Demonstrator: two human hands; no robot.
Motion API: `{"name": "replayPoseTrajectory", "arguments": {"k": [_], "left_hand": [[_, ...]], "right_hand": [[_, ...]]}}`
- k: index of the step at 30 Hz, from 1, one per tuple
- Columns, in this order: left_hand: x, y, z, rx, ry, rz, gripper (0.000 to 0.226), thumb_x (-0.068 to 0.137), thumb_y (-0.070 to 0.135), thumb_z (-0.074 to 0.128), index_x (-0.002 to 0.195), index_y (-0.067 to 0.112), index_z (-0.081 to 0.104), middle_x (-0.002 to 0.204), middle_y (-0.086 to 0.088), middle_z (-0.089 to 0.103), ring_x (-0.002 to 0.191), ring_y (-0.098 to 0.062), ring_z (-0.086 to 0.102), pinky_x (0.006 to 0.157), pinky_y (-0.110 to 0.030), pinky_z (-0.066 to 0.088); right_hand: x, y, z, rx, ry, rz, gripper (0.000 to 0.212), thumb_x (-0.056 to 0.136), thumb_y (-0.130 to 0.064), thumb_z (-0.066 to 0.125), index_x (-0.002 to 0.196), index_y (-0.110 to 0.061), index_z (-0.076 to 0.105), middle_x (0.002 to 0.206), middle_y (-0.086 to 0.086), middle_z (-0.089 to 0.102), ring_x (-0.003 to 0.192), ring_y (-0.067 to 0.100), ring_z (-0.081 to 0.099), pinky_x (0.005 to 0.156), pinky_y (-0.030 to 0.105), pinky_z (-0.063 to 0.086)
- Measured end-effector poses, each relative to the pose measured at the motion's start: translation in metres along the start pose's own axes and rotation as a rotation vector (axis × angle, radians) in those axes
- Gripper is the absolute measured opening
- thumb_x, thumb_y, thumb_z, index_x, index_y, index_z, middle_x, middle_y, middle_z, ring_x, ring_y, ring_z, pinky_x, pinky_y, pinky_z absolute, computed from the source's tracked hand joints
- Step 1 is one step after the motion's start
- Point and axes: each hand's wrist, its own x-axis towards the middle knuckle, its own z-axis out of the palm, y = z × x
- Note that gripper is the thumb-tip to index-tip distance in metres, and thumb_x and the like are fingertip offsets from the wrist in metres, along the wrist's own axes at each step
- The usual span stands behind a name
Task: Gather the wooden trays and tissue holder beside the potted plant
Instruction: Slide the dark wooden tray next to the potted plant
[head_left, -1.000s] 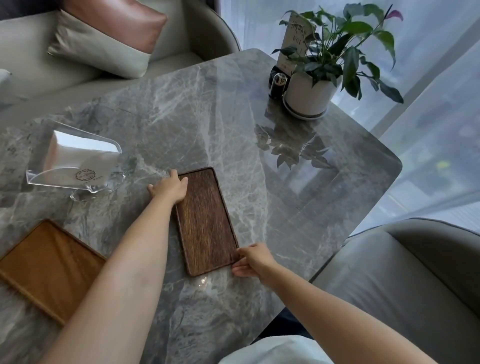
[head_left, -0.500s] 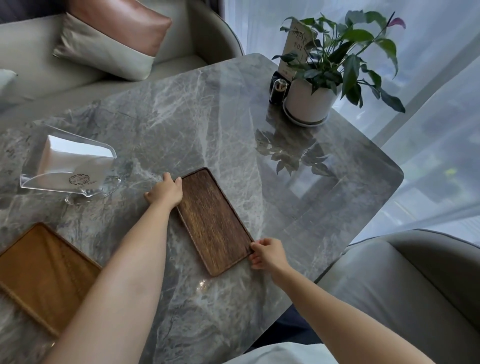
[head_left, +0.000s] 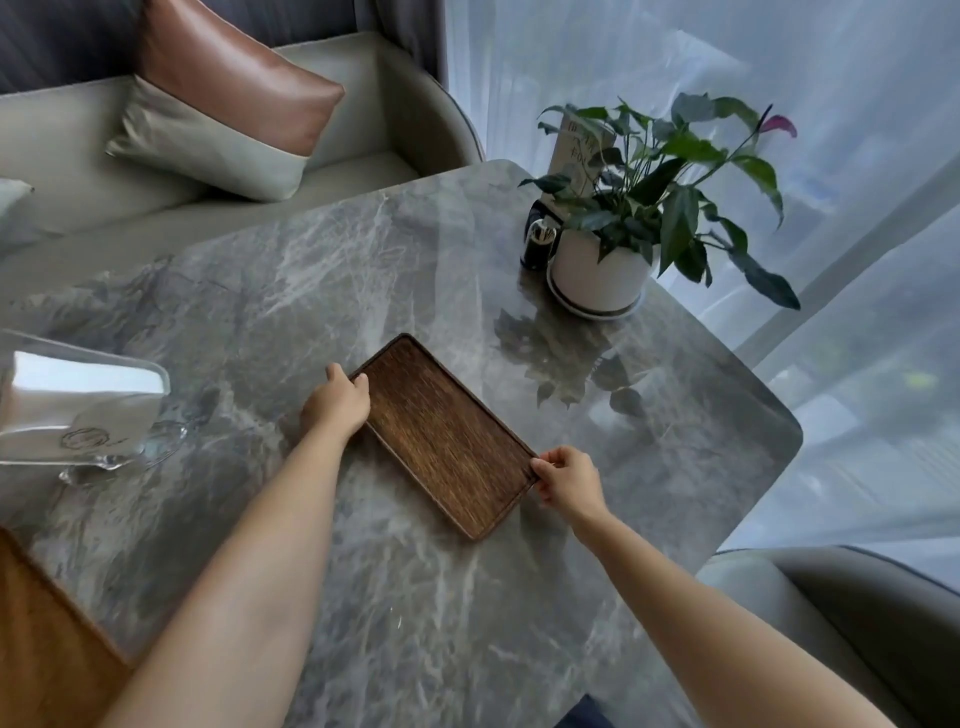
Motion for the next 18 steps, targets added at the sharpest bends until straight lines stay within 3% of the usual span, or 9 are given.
{"name": "replayPoseTrajectory", "arguments": {"k": [14, 18], "left_hand": [[0.067, 0.128, 0.048, -0.042, 0.004, 0.061, 0.043, 0.099, 0.030, 0.042, 0.130, 0.000, 0.034, 0.127, -0.030, 0.055, 0.117, -0.046, 0.053, 0.095, -0.047, 0.044], [0.082, 0.148, 0.060, -0.035, -0.003, 0.087, 0.041, 0.098, 0.029, 0.044, 0.127, 0.000, 0.036, 0.127, -0.031, 0.055, 0.117, -0.046, 0.053, 0.094, -0.047, 0.044]], "right_hand": [[0.138, -0.035, -0.079, -0.022, 0.060, 0.008, 0.024, 0.090, -0.009, 0.055, 0.067, -0.011, 0.052, 0.057, 0.006, 0.053, 0.050, 0.015, 0.050, 0.046, 0.026, 0.046], [0.164, -0.042, -0.090, -0.033, 0.066, 0.025, 0.027, 0.091, -0.008, 0.054, 0.065, -0.012, 0.050, 0.056, 0.006, 0.052, 0.048, 0.014, 0.049, 0.034, 0.015, 0.045]]}}
